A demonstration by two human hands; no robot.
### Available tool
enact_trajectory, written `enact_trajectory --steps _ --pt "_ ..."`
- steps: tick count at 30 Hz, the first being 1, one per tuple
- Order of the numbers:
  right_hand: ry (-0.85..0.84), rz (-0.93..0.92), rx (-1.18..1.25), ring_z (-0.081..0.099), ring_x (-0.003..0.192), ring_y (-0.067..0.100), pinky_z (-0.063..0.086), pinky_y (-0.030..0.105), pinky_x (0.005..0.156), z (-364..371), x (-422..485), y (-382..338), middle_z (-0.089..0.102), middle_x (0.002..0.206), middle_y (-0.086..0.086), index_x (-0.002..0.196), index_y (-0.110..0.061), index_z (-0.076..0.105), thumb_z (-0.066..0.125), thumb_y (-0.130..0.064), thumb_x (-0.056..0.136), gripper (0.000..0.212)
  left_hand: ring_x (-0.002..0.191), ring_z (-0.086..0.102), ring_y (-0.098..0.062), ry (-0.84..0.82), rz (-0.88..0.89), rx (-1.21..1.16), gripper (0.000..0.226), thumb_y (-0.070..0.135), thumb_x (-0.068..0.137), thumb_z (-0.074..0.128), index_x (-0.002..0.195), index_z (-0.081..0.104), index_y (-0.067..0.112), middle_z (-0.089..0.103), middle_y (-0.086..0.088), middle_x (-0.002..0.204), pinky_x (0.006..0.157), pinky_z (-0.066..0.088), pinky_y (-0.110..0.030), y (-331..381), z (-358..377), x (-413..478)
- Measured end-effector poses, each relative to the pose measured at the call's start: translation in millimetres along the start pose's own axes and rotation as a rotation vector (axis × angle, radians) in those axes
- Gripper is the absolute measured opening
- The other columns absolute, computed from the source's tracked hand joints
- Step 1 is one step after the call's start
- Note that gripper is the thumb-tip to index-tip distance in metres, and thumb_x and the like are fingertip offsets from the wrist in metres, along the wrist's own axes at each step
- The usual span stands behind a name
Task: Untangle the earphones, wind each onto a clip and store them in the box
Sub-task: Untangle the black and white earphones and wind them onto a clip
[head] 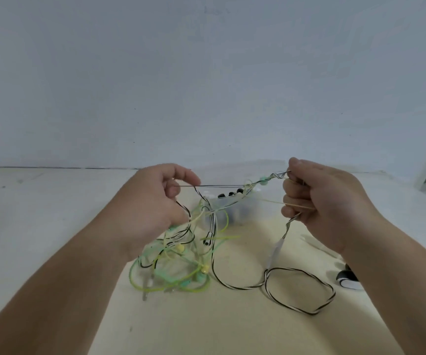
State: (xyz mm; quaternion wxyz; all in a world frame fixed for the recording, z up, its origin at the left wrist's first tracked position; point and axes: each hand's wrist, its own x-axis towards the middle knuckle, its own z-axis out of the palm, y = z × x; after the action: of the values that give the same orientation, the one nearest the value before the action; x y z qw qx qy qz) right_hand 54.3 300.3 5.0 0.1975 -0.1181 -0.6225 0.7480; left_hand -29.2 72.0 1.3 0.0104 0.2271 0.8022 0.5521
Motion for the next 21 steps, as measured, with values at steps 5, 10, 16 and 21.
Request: enact_trajectory --steps 5,10,16,21 --pt "-0.028 -0.004 0.013 0.019 0.045 0.015 0.03 0.028 0.049 -1.3 -0.4 -1.7 0.026 0.055 -0.003 0.067 -0.017 0.041 0.053 -0.023 0.101 0.037 0.054 0.029 -0.012 -0.115 0.105 0.288 0.04 -0.01 0.068 0.071 0.085 0.073 0.025 0.029 0.009 0.059 0.05 0.026 -0.021 -0.6 3.8 -4.4" --pt "-0.044 0.002 0.037 0.019 0.044 0.015 0.031 0.026 0.047 -3.3 -1.2 -3.7 0.026 0.053 -0.004 0.063 -0.018 0.042 0.051 -0.022 0.101 0.04 0.048 0.034 -0.009 -0.194 0.107 0.244 0.04 -0.004 0.083 0.059 0.09 0.077 0.031 0.044 0.012 0.063 0.047 0.03 -0.016 0.6 6.2 -4.9" --pt "-0.085 0.009 0.036 0.017 0.047 0.015 0.032 0.025 0.045 -2.8 -1.7 -2.6 0.025 0.053 -0.004 0.065 -0.018 0.042 0.05 -0.022 0.101 0.038 0.06 0.042 -0.015 -0.218 0.027 0.238 0.021 0.041 0.089 0.059 0.087 0.078 0.032 0.062 -0.016 0.076 0.06 0.034 -0.026 -1.5 8.7 -4.1" --pt "-0.13 0.009 -0.003 0.016 0.048 0.015 0.035 0.025 0.045 0.5 -4.5 -1.8 0.025 0.055 -0.003 0.067 -0.017 0.04 0.051 -0.022 0.101 0.036 0.049 0.035 -0.013 -0.215 0.119 0.387 0.049 0.055 0.095 0.042 0.082 0.075 0.022 0.042 -0.007 0.062 0.046 0.03 -0.018 -4.9 15.0 -4.0"
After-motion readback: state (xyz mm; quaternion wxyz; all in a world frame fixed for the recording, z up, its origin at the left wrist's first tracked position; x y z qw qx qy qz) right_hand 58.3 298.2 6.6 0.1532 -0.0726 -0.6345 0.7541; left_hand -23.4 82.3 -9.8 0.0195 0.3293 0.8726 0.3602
